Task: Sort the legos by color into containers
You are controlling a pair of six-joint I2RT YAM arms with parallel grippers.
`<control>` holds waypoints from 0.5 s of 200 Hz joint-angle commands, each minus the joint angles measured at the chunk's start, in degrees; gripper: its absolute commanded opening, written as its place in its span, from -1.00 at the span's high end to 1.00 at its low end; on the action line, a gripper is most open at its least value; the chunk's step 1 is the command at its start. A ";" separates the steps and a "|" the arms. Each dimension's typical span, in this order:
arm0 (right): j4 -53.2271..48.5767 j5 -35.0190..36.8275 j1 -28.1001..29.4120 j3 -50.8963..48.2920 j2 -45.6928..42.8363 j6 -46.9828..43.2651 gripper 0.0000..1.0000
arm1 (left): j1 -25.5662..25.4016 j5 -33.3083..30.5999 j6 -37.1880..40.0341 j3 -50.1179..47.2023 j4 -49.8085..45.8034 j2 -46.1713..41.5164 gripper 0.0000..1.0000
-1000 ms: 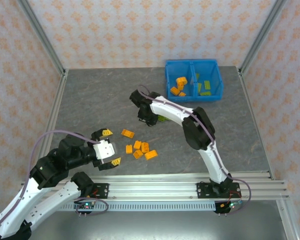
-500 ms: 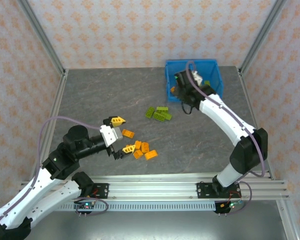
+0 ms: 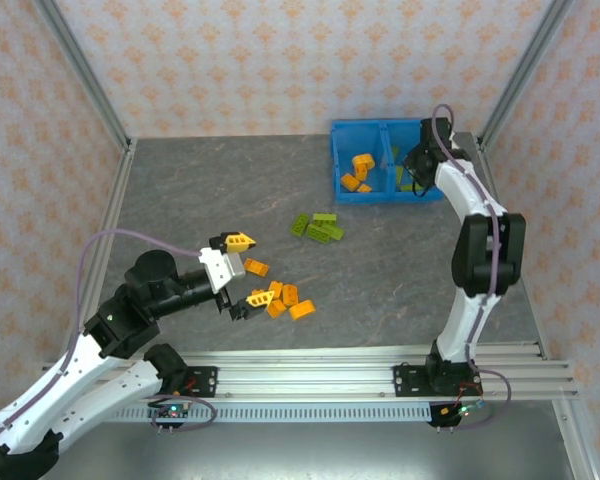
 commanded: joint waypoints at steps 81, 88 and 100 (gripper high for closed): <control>-9.05 -1.49 -1.01 7.94 3.70 -1.91 -0.10 | -2.51 -3.63 -2.76 1.86 -0.22 1.40 -0.99; -7.98 -1.90 -1.01 4.41 1.43 -1.90 -0.11 | -2.51 -3.69 -2.42 1.86 -0.18 1.75 -0.99; -4.72 -2.25 -0.79 -3.49 -4.17 -1.55 -0.11 | -2.53 -4.09 -2.01 1.94 -0.20 2.44 -0.99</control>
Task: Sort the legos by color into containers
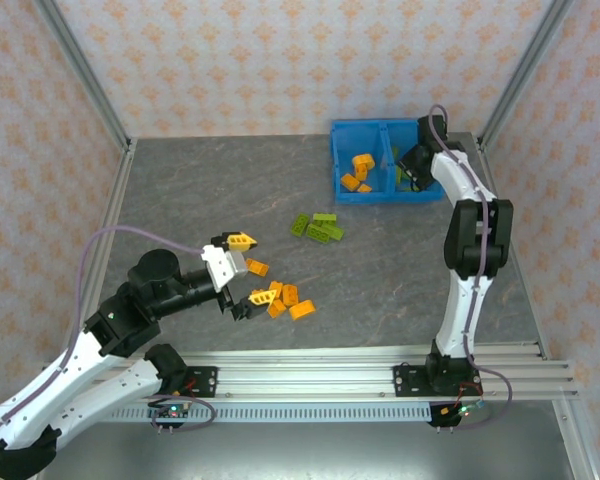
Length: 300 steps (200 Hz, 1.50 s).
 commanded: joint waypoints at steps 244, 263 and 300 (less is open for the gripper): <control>-21.81 3.85 35.30 4.51 8.74 -42.16 -0.25 | -2.03 -4.03 0.18 0.92 0.31 4.17 -0.99; -22.80 3.66 35.82 5.11 10.17 -41.66 -0.08 | -1.99 -3.66 0.06 1.20 0.84 5.16 -0.99; -23.55 3.82 38.08 3.11 11.10 -40.41 0.04 | -2.07 -4.23 0.93 0.98 0.45 5.62 -0.99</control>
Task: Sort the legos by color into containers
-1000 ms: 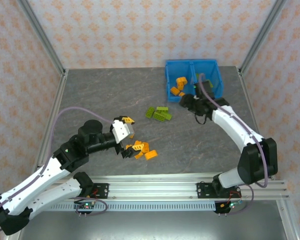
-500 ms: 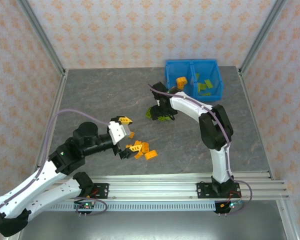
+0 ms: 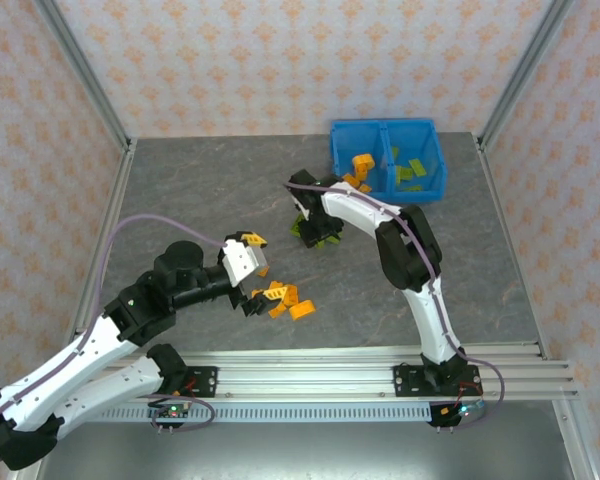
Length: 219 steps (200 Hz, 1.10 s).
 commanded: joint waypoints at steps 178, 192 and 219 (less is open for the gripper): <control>6.52 4.80 3.27 -8.63 -17.79 12.89 0.54 | -0.61 -0.25 0.37 0.88 2.03 1.69 -0.99; 7.22 4.51 2.53 -9.25 -18.25 13.44 0.54 | -0.61 -0.16 0.54 0.92 1.92 1.86 -0.99; 6.94 6.48 1.32 -10.15 -18.85 15.36 0.59 | -0.68 0.07 0.35 1.17 1.53 2.03 -0.99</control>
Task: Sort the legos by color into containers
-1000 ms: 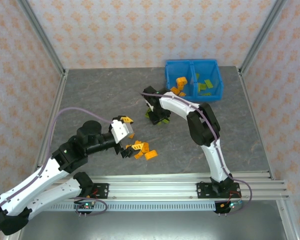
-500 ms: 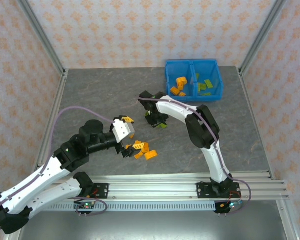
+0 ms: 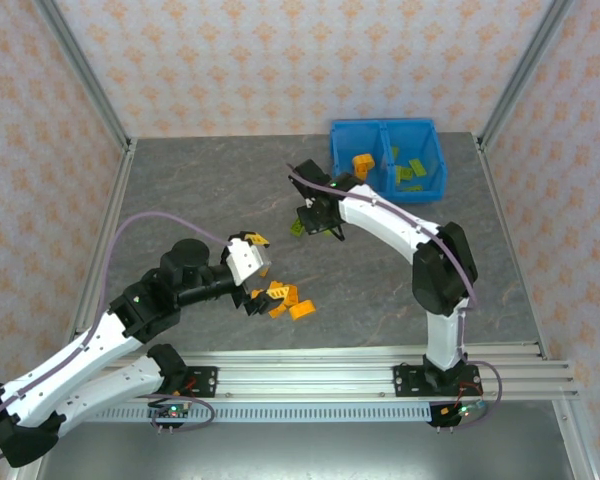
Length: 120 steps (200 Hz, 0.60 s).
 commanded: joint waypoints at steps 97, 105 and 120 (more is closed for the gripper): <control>11.89 9.69 -24.67 -8.26 -12.08 11.40 0.60 | -0.77 0.93 0.16 1.23 2.14 0.78 -0.99; 12.50 9.77 -26.65 -7.21 -11.10 11.67 0.60 | -0.71 0.95 0.03 1.25 2.14 0.81 -0.99; 14.35 9.79 -29.35 -5.29 -8.74 11.01 0.60 | -0.84 0.78 -0.20 1.31 2.05 0.70 -0.99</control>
